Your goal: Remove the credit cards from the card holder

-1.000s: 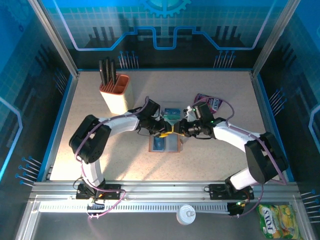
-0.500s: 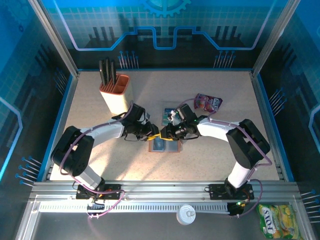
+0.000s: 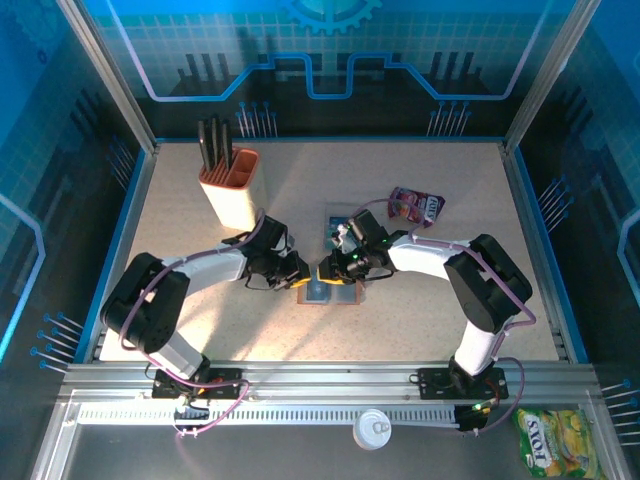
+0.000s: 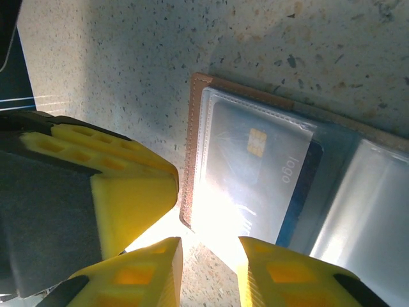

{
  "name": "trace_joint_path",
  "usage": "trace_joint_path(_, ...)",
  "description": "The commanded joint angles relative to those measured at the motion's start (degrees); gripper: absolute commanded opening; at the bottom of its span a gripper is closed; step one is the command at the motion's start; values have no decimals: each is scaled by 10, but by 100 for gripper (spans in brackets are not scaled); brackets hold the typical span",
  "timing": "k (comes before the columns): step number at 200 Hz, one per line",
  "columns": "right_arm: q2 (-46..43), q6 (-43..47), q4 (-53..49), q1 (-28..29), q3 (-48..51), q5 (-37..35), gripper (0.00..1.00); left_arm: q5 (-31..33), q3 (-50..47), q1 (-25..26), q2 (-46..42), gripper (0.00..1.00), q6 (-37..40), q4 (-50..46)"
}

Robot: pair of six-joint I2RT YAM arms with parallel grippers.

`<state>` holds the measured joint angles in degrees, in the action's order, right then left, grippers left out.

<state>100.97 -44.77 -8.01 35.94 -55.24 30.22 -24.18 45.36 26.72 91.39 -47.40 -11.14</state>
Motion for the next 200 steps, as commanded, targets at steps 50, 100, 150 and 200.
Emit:
trace_joint_path(50,16,7,-10,5,1,-6,30,-10,-27,-3,24,15,13,23)
trace_joint_path(100,28,7,-12,5,1,-9,31,-9,-38,-3,28,14,13,24)
trace_joint_path(150,36,8,-10,5,2,-11,31,-9,-45,-3,30,13,12,24)
trace_joint_path(200,41,18,-26,5,-1,-25,31,-8,-48,-3,26,13,10,23)
